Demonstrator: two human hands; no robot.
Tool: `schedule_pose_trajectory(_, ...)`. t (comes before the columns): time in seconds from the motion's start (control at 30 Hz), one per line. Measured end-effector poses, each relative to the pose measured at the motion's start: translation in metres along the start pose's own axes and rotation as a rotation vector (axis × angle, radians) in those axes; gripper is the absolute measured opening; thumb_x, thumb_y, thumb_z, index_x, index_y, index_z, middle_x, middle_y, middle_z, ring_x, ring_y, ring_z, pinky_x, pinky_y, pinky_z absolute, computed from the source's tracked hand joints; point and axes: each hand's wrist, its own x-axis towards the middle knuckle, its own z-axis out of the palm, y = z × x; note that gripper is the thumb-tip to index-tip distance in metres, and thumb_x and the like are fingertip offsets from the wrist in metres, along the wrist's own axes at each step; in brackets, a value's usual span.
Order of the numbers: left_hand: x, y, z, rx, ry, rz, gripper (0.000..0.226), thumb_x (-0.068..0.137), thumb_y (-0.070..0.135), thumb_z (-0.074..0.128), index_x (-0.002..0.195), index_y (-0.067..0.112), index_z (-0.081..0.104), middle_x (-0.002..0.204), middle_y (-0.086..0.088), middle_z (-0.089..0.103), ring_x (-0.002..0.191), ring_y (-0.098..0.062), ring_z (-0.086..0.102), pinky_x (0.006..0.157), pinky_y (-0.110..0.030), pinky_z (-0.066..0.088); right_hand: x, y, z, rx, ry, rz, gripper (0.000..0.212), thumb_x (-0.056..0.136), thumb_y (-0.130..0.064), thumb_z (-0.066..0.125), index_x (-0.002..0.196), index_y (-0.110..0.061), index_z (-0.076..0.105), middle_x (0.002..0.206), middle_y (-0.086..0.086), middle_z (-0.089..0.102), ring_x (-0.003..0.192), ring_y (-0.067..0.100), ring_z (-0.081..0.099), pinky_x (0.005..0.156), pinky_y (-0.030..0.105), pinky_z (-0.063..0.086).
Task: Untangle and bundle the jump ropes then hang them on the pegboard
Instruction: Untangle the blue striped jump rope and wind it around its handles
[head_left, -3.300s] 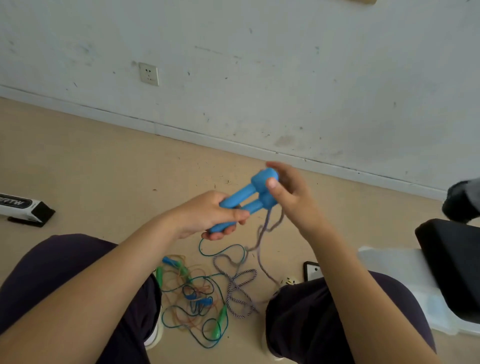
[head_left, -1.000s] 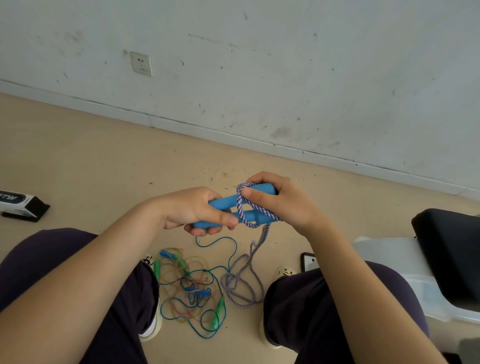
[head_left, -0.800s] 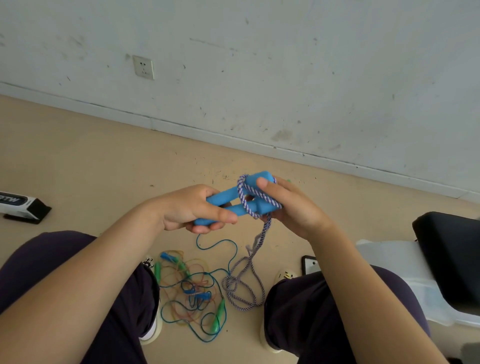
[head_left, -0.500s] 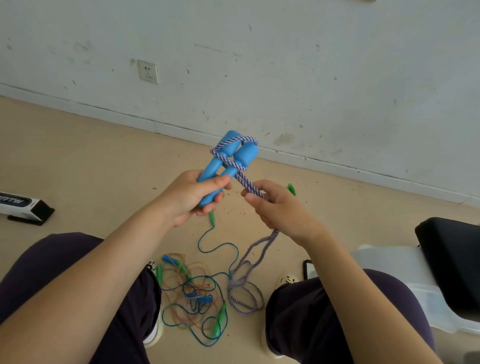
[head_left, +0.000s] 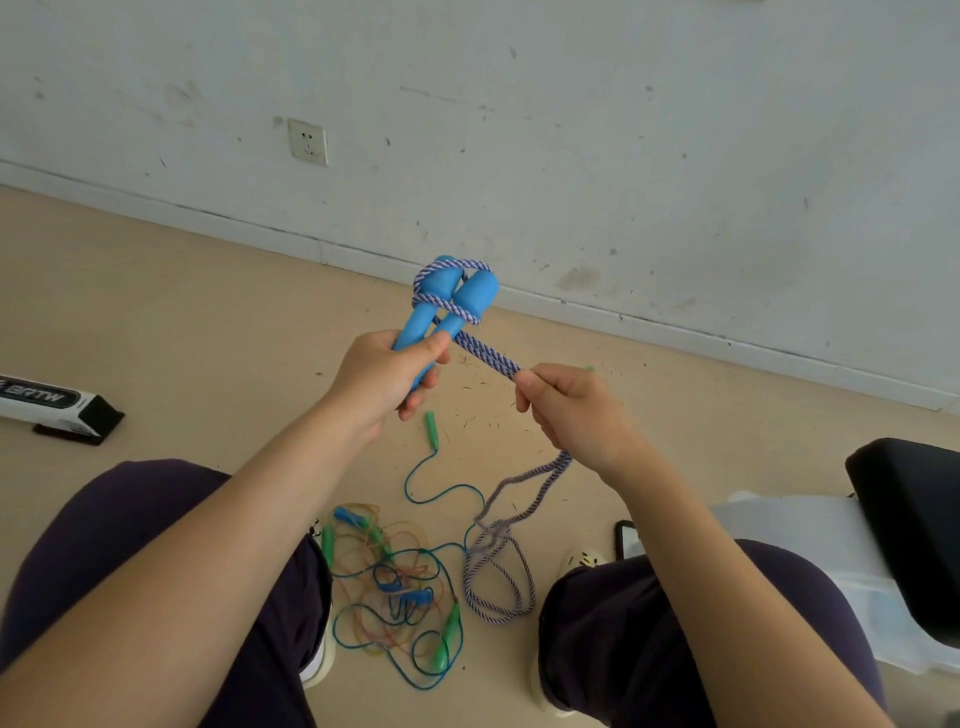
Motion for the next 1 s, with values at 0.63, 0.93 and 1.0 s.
schedule_pose_trajectory(0.63, -0.010, -0.009, 0.014, 0.742, -0.643, -0.060, 0.026, 0.085, 0.039, 0.076, 0.086, 0.016, 0.063, 0.068, -0.002, 0.075, 0.038, -0.013, 0.055, 0.039, -0.019, 0.036, 0.007, 0.002, -0.005, -0.228, 0.105, -0.256, 0.026, 0.084, -0.035, 0.075, 0.074, -0.011, 0.072, 0.063, 0.008, 0.058, 0.056, 0.008, 0.042, 0.054, 0.029, 0.036)
schedule_pose_trajectory(0.93, -0.012, -0.009, 0.014, 0.733, -0.697, -0.056, 0.025, 0.084, 0.036, 0.078, 0.088, 0.015, 0.065, 0.074, -0.005, 0.076, 0.038, -0.014, 0.055, 0.040, -0.020, 0.038, 0.011, 0.004, -0.001, -0.348, 0.194, -0.248, 0.054, 0.069, -0.046, 0.085, 0.082, -0.026, 0.037, 0.064, -0.012, 0.039, 0.053, 0.005, 0.037, 0.049, 0.021, 0.032)
schedule_pose_trajectory(1.0, -0.013, -0.011, 0.014, 0.719, -0.705, -0.049, 0.025, 0.084, 0.036, 0.079, 0.087, 0.016, 0.065, 0.075, -0.006, 0.076, 0.038, -0.014, 0.054, 0.040, -0.020, 0.038, 0.012, 0.005, -0.001, -0.312, 0.155, -0.272, 0.051, 0.070, -0.038, 0.086, 0.072, -0.024, 0.037, 0.064, -0.010, 0.039, 0.056, 0.006, 0.034, 0.052, 0.021, 0.031)
